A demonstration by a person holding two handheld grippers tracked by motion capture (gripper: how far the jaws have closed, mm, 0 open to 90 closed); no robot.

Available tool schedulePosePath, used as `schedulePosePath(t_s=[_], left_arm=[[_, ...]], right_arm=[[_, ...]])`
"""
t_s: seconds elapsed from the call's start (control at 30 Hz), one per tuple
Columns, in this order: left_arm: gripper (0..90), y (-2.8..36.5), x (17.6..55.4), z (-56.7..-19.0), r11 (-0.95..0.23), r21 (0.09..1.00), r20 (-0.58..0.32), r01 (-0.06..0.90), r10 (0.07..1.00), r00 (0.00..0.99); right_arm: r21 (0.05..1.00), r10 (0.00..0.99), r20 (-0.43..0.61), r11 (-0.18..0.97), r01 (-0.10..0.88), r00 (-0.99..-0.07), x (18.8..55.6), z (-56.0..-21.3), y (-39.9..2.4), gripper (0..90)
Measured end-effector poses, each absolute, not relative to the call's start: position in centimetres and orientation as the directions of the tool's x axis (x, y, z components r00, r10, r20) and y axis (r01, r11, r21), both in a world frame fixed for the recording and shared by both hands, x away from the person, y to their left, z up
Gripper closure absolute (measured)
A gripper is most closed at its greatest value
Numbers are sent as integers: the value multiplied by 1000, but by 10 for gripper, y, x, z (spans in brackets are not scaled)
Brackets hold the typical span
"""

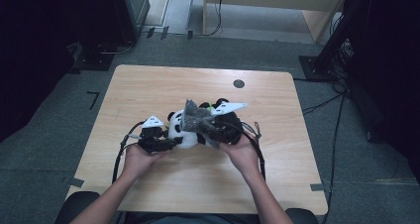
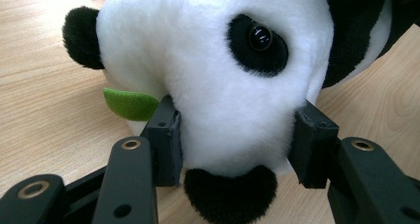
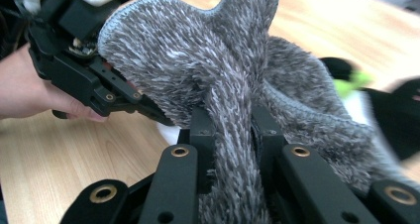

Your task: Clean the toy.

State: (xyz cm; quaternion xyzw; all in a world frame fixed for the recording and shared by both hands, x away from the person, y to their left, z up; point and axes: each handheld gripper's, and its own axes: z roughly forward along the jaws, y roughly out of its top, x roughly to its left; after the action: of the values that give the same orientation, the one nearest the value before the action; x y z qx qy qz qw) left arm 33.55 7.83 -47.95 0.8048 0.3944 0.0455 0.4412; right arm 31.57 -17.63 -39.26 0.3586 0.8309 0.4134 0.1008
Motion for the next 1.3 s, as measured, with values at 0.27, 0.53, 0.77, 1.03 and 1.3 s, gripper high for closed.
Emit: schedulePosePath(t_s=[0.27,0.53,0.77,1.03,1.3], left_arm=[[474,80,337,-480,-288,741,-293,606,673,679],[469,81,339,-481,-280,732,-313,621,671,672],[465,82,340,-481,-280,730,-315,623,672,670],[468,80,339,-480,-297,732,-297,613,670,680],[472,81,339,-480,-300,733,-299,611,664,685]], right_arm=[[734,672,62,470,491,-738,316,-418,-152,771],[719,640,51,510,473,-767,306,-448,-148,771],[672,631,76,540,507,-772,303,-469,-153,772],[598,628,68,597,535,-775,304,-478,-158,773],[559,638,74,610,561,-767,302,-472,-174,770]])
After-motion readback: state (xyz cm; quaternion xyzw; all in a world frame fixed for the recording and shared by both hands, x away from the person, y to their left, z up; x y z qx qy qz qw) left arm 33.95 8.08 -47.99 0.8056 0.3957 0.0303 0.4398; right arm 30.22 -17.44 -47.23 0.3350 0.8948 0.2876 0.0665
